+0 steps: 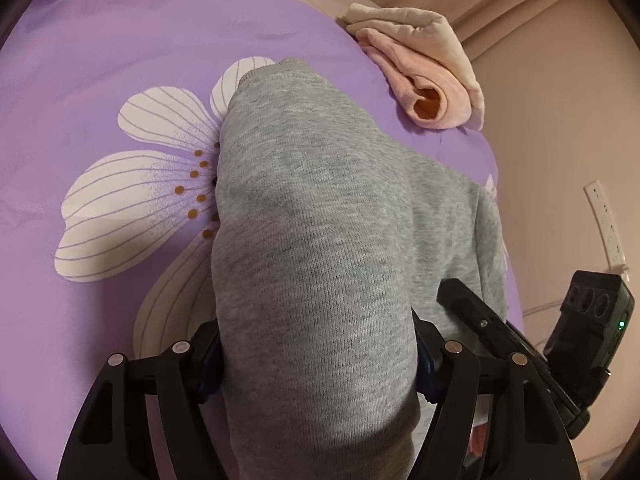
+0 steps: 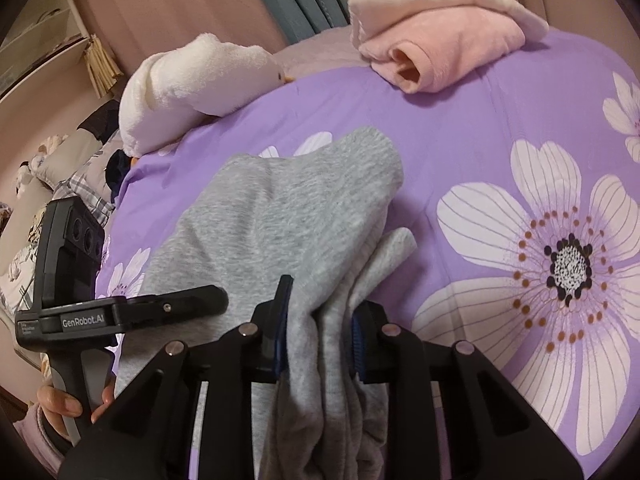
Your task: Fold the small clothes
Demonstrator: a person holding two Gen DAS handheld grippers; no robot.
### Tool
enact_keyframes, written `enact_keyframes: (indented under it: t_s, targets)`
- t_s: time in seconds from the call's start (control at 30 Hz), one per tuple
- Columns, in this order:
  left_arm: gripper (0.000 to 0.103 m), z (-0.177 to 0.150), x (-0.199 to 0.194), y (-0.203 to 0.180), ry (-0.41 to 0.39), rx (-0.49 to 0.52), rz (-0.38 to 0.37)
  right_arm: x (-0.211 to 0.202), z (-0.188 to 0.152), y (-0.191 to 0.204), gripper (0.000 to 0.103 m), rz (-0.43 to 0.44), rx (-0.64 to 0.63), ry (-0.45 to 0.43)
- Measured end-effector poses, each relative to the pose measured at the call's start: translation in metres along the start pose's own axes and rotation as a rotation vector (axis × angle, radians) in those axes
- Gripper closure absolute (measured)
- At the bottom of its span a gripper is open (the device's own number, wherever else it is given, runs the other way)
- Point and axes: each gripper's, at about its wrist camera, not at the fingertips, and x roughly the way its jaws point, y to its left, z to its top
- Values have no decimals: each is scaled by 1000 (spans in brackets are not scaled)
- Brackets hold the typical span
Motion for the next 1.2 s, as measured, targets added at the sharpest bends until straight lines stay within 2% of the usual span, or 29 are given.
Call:
enact_keyframes:
  t_s: [0.8,1.2]
  targets:
    - [31,-7,-35,1,-52,1,3,-31,-7,46,78,25,-90,-58]
    - [31,-15,-62,24,-80,-22,36,-21,-12,74,78,62,-109,-40]
